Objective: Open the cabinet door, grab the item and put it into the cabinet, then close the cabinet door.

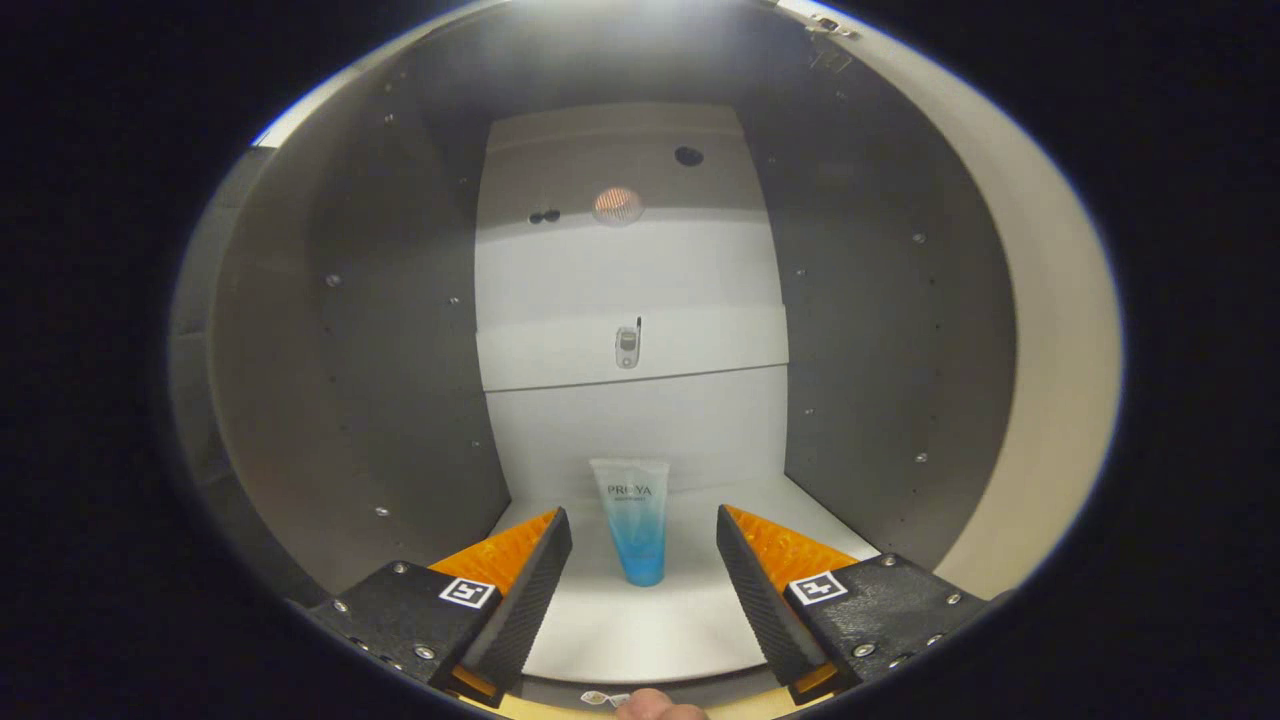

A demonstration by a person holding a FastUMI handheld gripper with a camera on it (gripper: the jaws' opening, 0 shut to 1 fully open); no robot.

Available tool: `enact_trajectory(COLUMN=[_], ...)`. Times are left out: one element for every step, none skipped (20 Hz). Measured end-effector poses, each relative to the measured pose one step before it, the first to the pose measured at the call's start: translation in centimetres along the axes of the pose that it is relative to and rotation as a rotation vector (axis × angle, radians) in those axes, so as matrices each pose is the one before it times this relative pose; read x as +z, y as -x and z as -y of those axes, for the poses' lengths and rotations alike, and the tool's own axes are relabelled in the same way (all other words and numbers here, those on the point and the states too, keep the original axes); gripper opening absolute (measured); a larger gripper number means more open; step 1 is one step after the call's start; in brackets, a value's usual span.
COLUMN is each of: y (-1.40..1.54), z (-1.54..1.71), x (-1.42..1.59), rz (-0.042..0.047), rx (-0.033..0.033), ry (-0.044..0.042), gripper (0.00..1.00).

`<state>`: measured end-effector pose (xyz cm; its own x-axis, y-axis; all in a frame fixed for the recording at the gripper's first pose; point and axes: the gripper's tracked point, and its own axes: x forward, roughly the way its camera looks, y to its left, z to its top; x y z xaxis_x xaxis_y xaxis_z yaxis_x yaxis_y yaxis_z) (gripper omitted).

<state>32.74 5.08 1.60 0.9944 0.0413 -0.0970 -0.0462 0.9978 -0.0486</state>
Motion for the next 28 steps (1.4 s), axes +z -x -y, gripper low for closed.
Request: enact_trajectory(y=[1.297,1.387,1.469,1.472,1.507,1.511,1.538,1.542,1.606,1.628,1.510,1.603,1.252,1.789,1.692,1.380,1.320,1.198,1.056,1.300,1.235,1.293,1.347,1.227,1.327,1.449,1.406,1.417], z=[0.014,0.021,-0.082,0.051,0.077,0.093,0.027,0.037,0.214,0.138,-0.136,0.028,-0.172,-0.304,-0.046,-0.035,-0.146,-0.080,-0.124,-0.181,-0.231,-0.218,0.031,0.154,0.067,0.265,0.296,0.126], x=[0.213,0.340,0.405,0.444,0.252,0.032,0.075,0.065,0.169,0.370,0.125,0.107,-0.062,-0.127,-0.157,-0.024,-0.034,-0.053,-0.150,-0.195,-0.308,-0.139,-0.189,-0.208,-0.214,-0.162,-0.061,-0.032], rz=[-0.00012,0.00276,0.00655,0.00950,0.00360,-0.00025,0.00155,0.00571,0.00947,0.02012,0.01495,0.00979,0.00585,0.00431,0.00322,0.00185,0.00418,0.00005,-0.00282,-0.01130,-0.01205,-0.00732,-0.00483,-0.00520,-0.00391,-0.00270,0.00015,0.00144], rx=[0.00406,0.00378,0.00803,0.00388,0.00455,0.00284,0.00607,0.00314,-0.00155,0.00872,0.00836,0.00638,0.01049,0.01869,0.01212,0.01439,0.01727,0.01639,0.02288,0.02370,0.03080,0.03313,0.02799,0.02478,0.02954,0.01902,0.02379,0.02480], ry=[-0.00816,-0.01251,-0.01473,-0.01045,0.00124,0.01237,0.01647,0.01999,0.02563,0.02558,0.02878,0.02605,0.02484,0.02035,0.01520,0.00885,0.00457,0.00246,-0.00304,-0.01057,-0.01549,-0.00996,-0.00102,0.00717,0.00958,0.00204,-0.00849,-0.00895], gripper=[0.91,0.91,0.91,0.91,0.91,0.92,0.92,0.92,0.93,0.93,0.93,0.93,0.93,0.93,0.93,0.93,0.93,0.93,0.93,0.93,0.93,0.93,0.93,0.93,0.93,0.93,0.93,0.93])
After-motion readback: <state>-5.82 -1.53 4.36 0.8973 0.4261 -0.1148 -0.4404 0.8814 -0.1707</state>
